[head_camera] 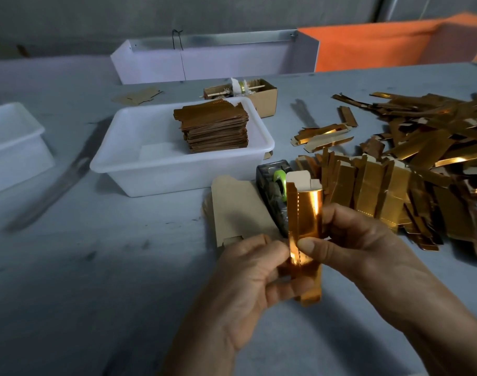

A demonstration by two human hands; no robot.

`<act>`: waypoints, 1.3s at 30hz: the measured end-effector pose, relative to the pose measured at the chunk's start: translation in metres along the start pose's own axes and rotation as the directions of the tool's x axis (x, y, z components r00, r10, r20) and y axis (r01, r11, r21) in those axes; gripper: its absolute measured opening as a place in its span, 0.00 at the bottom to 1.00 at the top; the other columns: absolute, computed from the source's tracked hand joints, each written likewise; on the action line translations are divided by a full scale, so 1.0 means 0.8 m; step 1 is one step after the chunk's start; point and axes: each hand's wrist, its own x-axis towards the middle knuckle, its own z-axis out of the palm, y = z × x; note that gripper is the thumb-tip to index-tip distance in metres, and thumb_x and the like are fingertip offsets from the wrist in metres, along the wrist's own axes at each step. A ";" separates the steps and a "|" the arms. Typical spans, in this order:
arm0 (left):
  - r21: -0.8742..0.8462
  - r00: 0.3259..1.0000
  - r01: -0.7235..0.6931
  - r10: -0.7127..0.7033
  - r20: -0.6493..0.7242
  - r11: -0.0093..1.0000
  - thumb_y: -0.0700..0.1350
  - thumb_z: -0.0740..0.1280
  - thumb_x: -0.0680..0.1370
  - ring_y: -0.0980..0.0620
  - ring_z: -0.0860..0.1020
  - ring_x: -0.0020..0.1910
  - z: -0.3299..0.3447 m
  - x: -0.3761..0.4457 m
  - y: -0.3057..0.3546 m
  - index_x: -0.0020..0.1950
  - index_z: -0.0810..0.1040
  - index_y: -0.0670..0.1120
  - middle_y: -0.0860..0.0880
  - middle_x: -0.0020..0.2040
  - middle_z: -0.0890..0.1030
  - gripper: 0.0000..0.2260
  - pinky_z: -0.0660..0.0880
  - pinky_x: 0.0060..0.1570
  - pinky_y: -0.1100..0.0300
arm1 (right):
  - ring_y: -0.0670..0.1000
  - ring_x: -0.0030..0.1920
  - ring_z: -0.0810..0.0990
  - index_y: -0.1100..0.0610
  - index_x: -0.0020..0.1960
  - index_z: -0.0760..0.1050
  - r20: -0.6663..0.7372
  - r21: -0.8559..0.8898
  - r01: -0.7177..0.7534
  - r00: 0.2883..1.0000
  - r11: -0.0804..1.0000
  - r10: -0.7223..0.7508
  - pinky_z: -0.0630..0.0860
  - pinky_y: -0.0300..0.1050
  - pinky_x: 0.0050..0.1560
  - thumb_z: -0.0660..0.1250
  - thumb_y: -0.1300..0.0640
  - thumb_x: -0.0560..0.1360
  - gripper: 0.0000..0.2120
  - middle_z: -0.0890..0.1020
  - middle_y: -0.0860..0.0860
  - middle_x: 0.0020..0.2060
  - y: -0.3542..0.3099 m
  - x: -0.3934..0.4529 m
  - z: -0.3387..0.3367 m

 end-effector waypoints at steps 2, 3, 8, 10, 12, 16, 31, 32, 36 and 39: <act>0.103 1.000 -0.007 0.006 0.005 0.995 0.39 0.65 0.77 0.53 0.84 0.39 -0.002 -0.001 0.001 0.50 0.80 0.41 0.45 0.42 0.85 0.06 0.76 0.30 0.66 | 0.45 0.46 0.80 0.47 0.43 0.79 0.019 -0.029 -0.024 1.000 0.999 0.024 0.75 0.45 0.48 0.67 0.47 0.62 0.11 0.82 0.49 0.43 0.000 0.001 0.000; 0.185 0.998 -0.038 0.045 -0.037 0.982 0.40 0.67 0.77 0.55 0.83 0.38 -0.003 0.000 0.001 0.49 0.81 0.42 0.47 0.41 0.85 0.05 0.75 0.29 0.67 | 0.47 0.47 0.80 0.48 0.43 0.79 0.017 -0.034 -0.038 0.999 0.999 0.039 0.75 0.45 0.49 0.67 0.47 0.62 0.12 0.82 0.50 0.43 0.000 0.002 0.000; 0.818 0.664 -0.089 0.646 -0.376 0.568 0.45 0.70 0.75 0.54 0.80 0.36 -0.017 0.011 0.002 0.39 0.78 0.50 0.51 0.36 0.81 0.05 0.76 0.35 0.57 | 0.42 0.43 0.81 0.44 0.47 0.76 -0.193 -0.008 -0.117 0.975 0.993 0.113 0.70 0.39 0.41 0.65 0.52 0.70 0.06 0.83 0.39 0.41 0.006 0.026 -0.025; 0.931 0.529 0.028 0.785 -0.322 0.363 0.50 0.68 0.76 0.50 0.78 0.42 -0.030 0.015 0.007 0.43 0.77 0.49 0.51 0.42 0.78 0.05 0.71 0.39 0.57 | 0.44 0.47 0.79 0.42 0.48 0.74 -0.325 -0.069 -0.123 0.941 0.990 0.094 0.70 0.39 0.40 0.64 0.53 0.73 0.07 0.82 0.40 0.40 0.008 0.044 -0.045; 0.923 0.549 0.132 0.748 -0.372 0.362 0.55 0.66 0.76 0.47 0.76 0.48 -0.043 0.024 0.010 0.49 0.76 0.47 0.49 0.48 0.76 0.12 0.70 0.43 0.57 | 0.51 0.55 0.77 0.45 0.59 0.73 -0.434 -0.208 -0.165 0.899 0.964 0.060 0.73 0.45 0.48 0.64 0.51 0.75 0.12 0.80 0.42 0.49 0.012 0.065 -0.063; 0.837 0.714 0.133 0.534 -0.452 0.531 0.57 0.70 0.74 0.50 0.77 0.39 -0.053 0.044 0.012 0.42 0.76 0.44 0.48 0.38 0.79 0.15 0.72 0.39 0.57 | 0.59 0.59 0.76 0.55 0.68 0.68 -0.575 -0.510 -0.334 0.818 0.793 -0.026 0.76 0.55 0.52 0.65 0.50 0.75 0.23 0.76 0.57 0.61 0.025 0.097 -0.092; 0.578 0.729 0.027 0.379 -0.569 0.815 0.40 0.70 0.77 0.59 0.79 0.25 -0.083 0.057 0.018 0.40 0.75 0.45 0.48 0.33 0.80 0.07 0.71 0.24 0.64 | 0.46 0.52 0.69 0.56 0.63 0.73 -0.473 -0.704 -0.124 0.817 0.699 -0.330 0.59 0.28 0.37 0.65 0.53 0.75 0.17 0.74 0.55 0.62 0.034 0.045 -0.045; 0.597 0.722 0.031 0.395 -0.567 0.802 0.39 0.68 0.78 0.58 0.80 0.26 -0.082 0.056 0.020 0.41 0.73 0.45 0.48 0.35 0.80 0.07 0.74 0.24 0.64 | 0.46 0.52 0.69 0.56 0.62 0.73 -0.477 -0.694 -0.121 0.815 0.709 -0.328 0.59 0.28 0.37 0.65 0.53 0.75 0.17 0.74 0.55 0.62 0.031 0.043 -0.044; 0.812 0.665 0.086 0.574 -0.479 0.578 0.43 0.66 0.79 0.51 0.80 0.36 -0.073 0.040 0.033 0.41 0.72 0.45 0.49 0.38 0.79 0.07 0.78 0.37 0.55 | 0.46 0.52 0.70 0.53 0.63 0.73 -0.497 -0.632 -0.121 0.822 0.766 -0.280 0.62 0.30 0.37 0.64 0.51 0.75 0.17 0.74 0.51 0.61 0.019 0.032 -0.037; 0.855 0.611 -0.028 0.685 -0.396 0.518 0.48 0.69 0.76 0.55 0.76 0.34 -0.059 0.015 0.046 0.40 0.73 0.49 0.52 0.34 0.79 0.08 0.69 0.32 0.60 | 0.44 0.46 0.76 0.45 0.59 0.73 -0.480 -0.464 -0.076 0.859 0.883 -0.178 0.70 0.36 0.37 0.62 0.45 0.72 0.15 0.76 0.40 0.50 0.009 0.019 -0.023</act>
